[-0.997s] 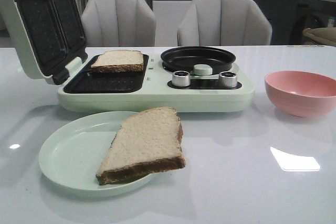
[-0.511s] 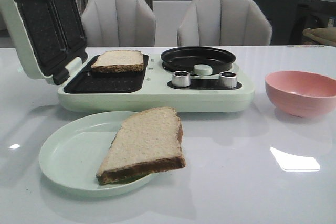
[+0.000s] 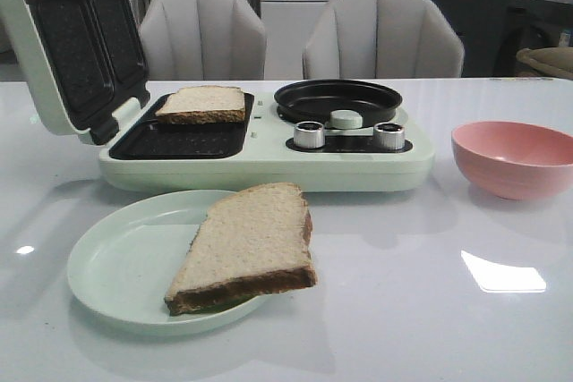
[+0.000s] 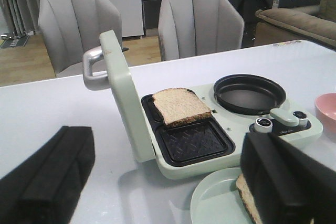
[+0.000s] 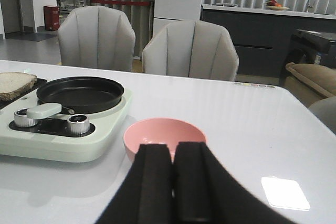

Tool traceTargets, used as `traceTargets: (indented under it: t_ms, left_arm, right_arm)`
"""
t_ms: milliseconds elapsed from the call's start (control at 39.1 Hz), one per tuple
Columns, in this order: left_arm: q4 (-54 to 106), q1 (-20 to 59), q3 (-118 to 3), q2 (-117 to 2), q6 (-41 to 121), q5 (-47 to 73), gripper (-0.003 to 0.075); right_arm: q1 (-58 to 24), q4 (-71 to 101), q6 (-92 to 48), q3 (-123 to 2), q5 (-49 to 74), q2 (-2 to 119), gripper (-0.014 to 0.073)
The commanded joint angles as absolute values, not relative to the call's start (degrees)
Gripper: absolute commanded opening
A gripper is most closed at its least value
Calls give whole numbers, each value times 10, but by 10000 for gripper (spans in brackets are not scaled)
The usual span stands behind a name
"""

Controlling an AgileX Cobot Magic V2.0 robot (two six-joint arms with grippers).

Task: Make breakfast with bread and shrimp
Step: 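Raise the left gripper away from the press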

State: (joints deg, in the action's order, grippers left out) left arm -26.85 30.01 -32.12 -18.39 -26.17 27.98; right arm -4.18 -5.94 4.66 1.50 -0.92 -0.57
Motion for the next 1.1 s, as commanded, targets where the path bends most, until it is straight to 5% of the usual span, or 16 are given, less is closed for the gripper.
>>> traceTargets:
  t_ms: [0, 486, 793, 1074]
  left_arm:
    - [-261, 300, -297, -135, -269, 233, 618]
    - [-242, 300, -194, 11, -269, 210, 618]
    - [-242, 300, -194, 11, -269, 223, 618]
    - [-242, 300, -194, 11, -269, 223, 618]
  right_arm:
    - [-43, -58, 43, 6, -50, -15, 141]
    - [-43, -57, 53, -1, -140, -12, 141]
    - [-43, -57, 56, -167, 42, 144, 141]
    - [-43, -50, 58, -176, 35, 213, 141]
